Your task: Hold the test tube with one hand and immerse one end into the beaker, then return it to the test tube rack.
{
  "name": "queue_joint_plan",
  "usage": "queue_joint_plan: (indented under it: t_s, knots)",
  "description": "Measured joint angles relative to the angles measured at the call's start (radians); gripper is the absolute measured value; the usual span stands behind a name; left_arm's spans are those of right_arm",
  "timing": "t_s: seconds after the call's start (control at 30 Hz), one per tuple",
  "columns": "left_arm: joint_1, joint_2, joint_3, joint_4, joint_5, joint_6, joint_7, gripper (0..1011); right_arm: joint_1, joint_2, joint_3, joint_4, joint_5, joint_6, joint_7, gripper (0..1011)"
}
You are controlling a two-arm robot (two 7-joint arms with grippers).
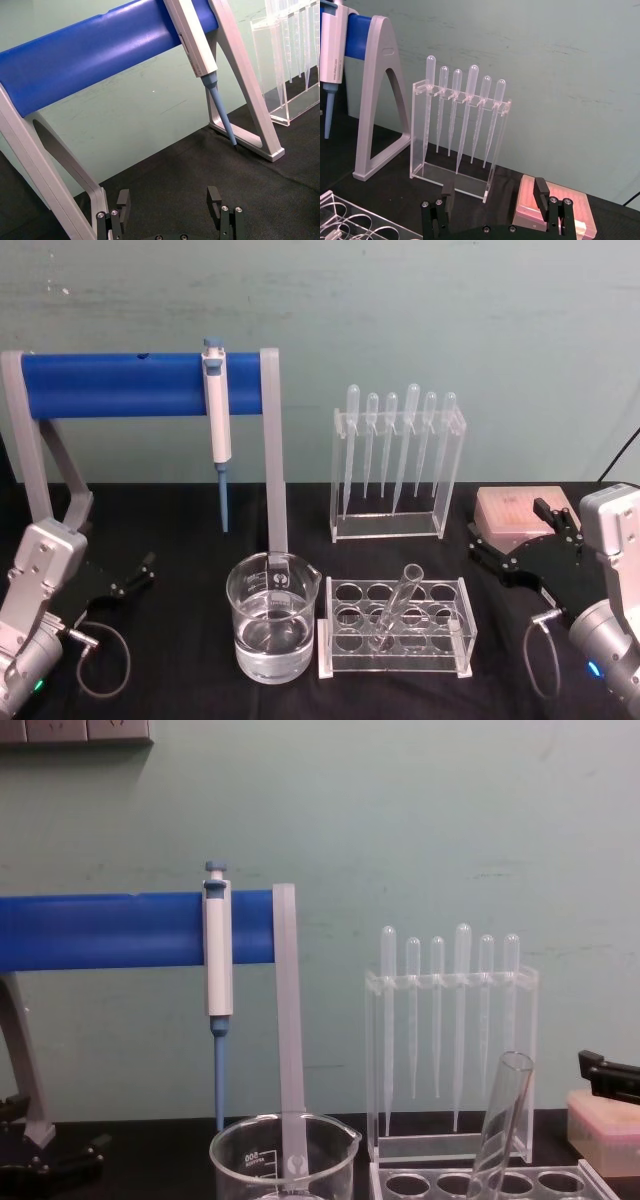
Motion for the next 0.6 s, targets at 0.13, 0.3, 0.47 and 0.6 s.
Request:
queue_joint_plan:
  t_s: [0.13, 0.3, 0.47, 0.6]
  knots:
    - [0.000, 0.000, 0.000, 0.000, 0.000, 0.000, 0.000, 1000, 0.000, 0.000, 0.000, 0.000, 0.000, 0.000, 0.000, 1002]
    - [0.000, 0.000, 0.000, 0.000, 0.000, 0.000, 0.000, 1000, 0.000, 0.000, 0.000, 0.000, 0.000, 0.000, 0.000, 1003]
    - [0.000, 0.000, 0.000, 0.000, 0.000, 0.000, 0.000, 1000, 0.000, 0.000, 0.000, 0.000, 0.000, 0.000, 0.000, 1003]
    - [0.000, 0.000, 0.000, 0.000, 0.000, 0.000, 0.000, 1000, 0.000, 0.000, 0.000, 0.000, 0.000, 0.000, 0.000, 1003]
